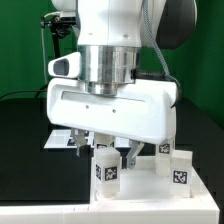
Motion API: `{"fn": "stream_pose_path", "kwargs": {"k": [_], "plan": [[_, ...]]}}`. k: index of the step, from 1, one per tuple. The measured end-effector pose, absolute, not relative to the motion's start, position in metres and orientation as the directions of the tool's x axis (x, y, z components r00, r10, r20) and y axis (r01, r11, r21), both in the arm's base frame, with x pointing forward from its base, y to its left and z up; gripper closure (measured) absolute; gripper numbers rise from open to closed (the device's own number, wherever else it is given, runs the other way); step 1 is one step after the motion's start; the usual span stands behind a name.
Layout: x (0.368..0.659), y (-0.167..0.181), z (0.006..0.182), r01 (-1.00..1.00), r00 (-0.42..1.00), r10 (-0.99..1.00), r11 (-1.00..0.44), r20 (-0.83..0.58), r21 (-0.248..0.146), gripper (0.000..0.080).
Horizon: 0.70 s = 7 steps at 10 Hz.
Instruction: Assemble square table
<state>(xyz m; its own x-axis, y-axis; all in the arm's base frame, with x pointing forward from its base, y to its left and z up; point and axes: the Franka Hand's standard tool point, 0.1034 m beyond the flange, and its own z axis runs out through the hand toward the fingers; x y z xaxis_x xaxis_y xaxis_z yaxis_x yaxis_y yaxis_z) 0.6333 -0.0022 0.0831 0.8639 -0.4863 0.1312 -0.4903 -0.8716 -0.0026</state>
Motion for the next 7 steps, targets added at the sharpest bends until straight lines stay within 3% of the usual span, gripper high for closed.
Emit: {"fn": "stream_pose_path", "kwargs": {"k": [3, 7], "plan": [[0.6322, 0.001, 0.085, -0.166, 0.981, -0.16, -0.985, 0.11, 0.047, 0.0151], [0.6341, -0.0013, 0.0879, 0.21, 0.972, 0.218, -0.973, 0.084, 0.1, 0.0151]]}}
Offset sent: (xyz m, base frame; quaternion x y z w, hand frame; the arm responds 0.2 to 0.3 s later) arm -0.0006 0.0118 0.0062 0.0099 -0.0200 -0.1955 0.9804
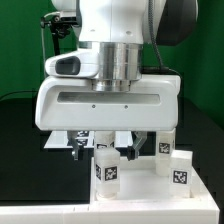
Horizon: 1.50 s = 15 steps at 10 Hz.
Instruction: Assemble square table
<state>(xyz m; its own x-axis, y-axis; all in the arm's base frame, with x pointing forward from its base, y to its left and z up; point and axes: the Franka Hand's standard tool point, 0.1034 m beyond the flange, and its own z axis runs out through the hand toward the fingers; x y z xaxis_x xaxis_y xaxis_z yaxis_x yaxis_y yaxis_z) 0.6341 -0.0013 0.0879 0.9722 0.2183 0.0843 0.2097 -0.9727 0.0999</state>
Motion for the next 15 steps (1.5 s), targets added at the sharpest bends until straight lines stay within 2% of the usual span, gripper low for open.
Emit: {"fn": "stream_pose_path", "kwargs": {"k": [1, 2, 3, 4, 5, 6, 8, 11, 13, 15], "plan": [[0.634, -0.0017, 0.0878, 0.225, 0.969, 0.234, -0.969, 0.082, 0.104, 0.0151], [0.634, -0.0025, 0.0875, 0.259, 0.96, 0.268, -0.96, 0.078, 0.108, 0.024], [0.6338, -0.0026, 0.087, 0.248, 0.963, 0.257, -0.963, 0.078, 0.107, 0.0376], [0.6337, -0.0026, 0.0868, 0.227, 0.969, 0.236, -0.968, 0.08, 0.105, 0.0376], [0.6341, -0.0025, 0.0873, 0.227, 0.968, 0.236, -0.968, 0.081, 0.105, 0.0505], [0.6342, -0.0023, 0.0874, 0.225, 0.969, 0.234, -0.969, 0.082, 0.105, 0.0505], [0.6343, -0.0016, 0.0873, 0.064, 0.992, 0.072, -0.994, 0.099, 0.087, 0.0505], [0.6354, -0.0013, 0.0872, -0.3, 0.948, -0.294, -0.953, 0.126, 0.036, 0.0506], [0.6356, -0.0012, 0.0869, -0.524, 0.845, -0.519, -0.852, 0.128, 0.006, 0.0508], [0.6411, -0.0019, 0.0853, -0.77, 0.631, -0.767, -0.638, 0.12, -0.031, 0.0508]]}}
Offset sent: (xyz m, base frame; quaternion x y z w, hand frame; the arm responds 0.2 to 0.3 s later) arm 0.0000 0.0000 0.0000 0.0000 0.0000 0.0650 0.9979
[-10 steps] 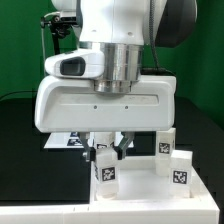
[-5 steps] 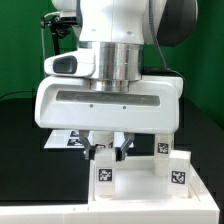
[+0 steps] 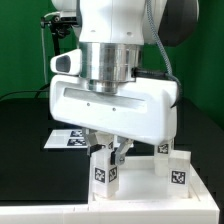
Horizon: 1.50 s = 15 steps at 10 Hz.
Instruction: Assemble square table
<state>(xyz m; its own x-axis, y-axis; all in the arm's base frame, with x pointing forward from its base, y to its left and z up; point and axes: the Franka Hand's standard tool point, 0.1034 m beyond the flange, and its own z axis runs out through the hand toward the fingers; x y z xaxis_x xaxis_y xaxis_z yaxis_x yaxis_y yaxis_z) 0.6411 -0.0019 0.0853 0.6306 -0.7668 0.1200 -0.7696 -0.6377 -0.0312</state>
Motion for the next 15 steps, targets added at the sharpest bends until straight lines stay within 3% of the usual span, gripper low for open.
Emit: {"fn": "stream_pose_path", "kwargs": {"k": [1, 3, 4, 5, 6, 7, 8, 9, 12, 15], "plan": [[0.6418, -0.0042, 0.0855, -0.837, 0.539, -0.835, -0.546, 0.114, -0.038, 0.0508], [0.6417, -0.0045, 0.0855, -0.859, 0.503, -0.857, -0.51, 0.112, -0.042, 0.0508], [0.6414, -0.0045, 0.0848, -0.851, 0.517, -0.849, -0.523, 0.112, -0.04, 0.0428], [0.6415, -0.0045, 0.0849, -0.829, 0.551, -0.827, -0.557, 0.114, -0.035, 0.0248], [0.6419, -0.005, 0.0863, -0.798, 0.595, -0.795, -0.602, 0.116, -0.032, 0.0248], [0.6425, -0.0048, 0.0875, -0.723, 0.683, -0.719, -0.69, 0.124, -0.018, 0.0172], [0.6448, -0.0017, 0.089, -0.604, 0.789, -0.598, -0.797, 0.14, 0.0, 0.0154], [0.6444, -0.0028, 0.088, -0.593, 0.798, -0.587, -0.805, 0.139, 0.002, 0.0154], [0.643, -0.0032, 0.087, -0.282, 0.954, -0.273, -0.958, 0.125, 0.059, 0.015], [0.6429, 0.0027, 0.0898, -0.007, 0.994, 0.003, -0.996, 0.108, 0.094, 0.015]]}}
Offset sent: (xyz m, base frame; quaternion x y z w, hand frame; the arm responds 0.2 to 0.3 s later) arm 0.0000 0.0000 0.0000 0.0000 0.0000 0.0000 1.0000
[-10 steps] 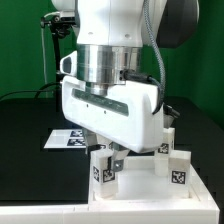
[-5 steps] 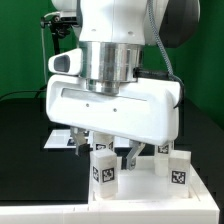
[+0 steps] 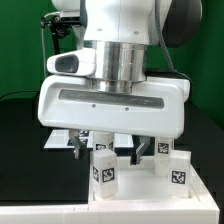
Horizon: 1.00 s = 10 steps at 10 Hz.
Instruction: Assemble square table
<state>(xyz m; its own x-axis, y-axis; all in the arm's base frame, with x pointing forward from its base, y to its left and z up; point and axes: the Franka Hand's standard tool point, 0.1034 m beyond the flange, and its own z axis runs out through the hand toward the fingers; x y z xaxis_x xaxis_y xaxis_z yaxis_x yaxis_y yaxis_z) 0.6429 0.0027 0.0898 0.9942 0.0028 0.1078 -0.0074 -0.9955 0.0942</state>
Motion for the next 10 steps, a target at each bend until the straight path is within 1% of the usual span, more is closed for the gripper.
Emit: {"fn": "stream_pose_path", "kwargs": {"k": [3, 4, 5, 6, 7, 10], "plan": [[0.6405, -0.0027, 0.0918, 0.235, 0.966, 0.245, -0.965, 0.08, 0.119, 0.015], [0.6391, -0.0042, 0.0908, 0.268, 0.958, 0.278, -0.956, 0.073, 0.121, 0.0175], [0.639, -0.0042, 0.0907, 0.267, 0.958, 0.276, -0.956, 0.073, 0.121, 0.0175], [0.6388, -0.0028, 0.0904, 0.261, 0.96, 0.271, -0.958, 0.073, 0.12, 0.0354], [0.6388, -0.0016, 0.0899, 0.263, 0.959, 0.273, -0.957, 0.073, 0.119, 0.0515], [0.639, -0.0014, 0.0901, 0.239, 0.965, 0.249, -0.964, 0.076, 0.117, 0.0514]]}}
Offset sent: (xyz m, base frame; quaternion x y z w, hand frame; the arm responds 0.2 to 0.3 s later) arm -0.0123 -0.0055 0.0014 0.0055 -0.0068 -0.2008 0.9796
